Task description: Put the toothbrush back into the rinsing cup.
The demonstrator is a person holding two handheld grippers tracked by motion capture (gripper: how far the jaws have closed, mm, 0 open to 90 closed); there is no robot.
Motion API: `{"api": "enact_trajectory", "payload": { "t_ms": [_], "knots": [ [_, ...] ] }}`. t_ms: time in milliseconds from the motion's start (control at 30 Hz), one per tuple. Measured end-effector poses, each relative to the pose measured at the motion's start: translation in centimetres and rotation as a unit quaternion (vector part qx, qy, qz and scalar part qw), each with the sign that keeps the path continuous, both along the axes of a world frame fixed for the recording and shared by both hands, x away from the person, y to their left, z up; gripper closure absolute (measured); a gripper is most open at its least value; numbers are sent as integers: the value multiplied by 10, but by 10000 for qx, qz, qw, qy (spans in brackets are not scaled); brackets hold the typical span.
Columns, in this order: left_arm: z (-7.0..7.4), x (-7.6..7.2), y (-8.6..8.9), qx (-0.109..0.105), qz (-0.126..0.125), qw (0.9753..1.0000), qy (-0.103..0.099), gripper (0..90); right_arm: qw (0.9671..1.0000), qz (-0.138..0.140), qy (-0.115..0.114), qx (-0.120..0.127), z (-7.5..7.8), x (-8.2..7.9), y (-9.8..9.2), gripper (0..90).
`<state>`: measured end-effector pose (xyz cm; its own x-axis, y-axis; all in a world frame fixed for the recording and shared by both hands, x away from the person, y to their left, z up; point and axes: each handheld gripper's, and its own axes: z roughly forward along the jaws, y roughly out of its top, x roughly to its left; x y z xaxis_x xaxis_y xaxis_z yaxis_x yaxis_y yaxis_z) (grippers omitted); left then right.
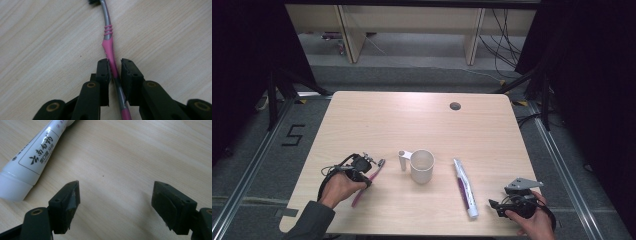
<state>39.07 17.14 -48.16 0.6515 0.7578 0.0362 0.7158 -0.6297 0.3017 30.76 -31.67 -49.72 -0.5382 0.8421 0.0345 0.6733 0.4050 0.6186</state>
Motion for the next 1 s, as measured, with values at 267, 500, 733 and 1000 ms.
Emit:
{"api": "enact_trajectory", "payload": {
  "t_ms": [267,500,733,1000],
  "knots": [
    [1,11,-5,280,-43,9987,430,817,9996,228,-166,-100,-2,3,-2,238],
    [1,15,-10,368,-47,9967,720,825,10000,-4,74,25,-1,-1,2,238],
    [1,19,-9,420,-68,9955,848,829,9998,153,-88,-40,-2,1,1,238],
    [1,20,-8,424,-168,9949,902,832,9999,19,-125,80,-4,0,3,238]
  ]
}}
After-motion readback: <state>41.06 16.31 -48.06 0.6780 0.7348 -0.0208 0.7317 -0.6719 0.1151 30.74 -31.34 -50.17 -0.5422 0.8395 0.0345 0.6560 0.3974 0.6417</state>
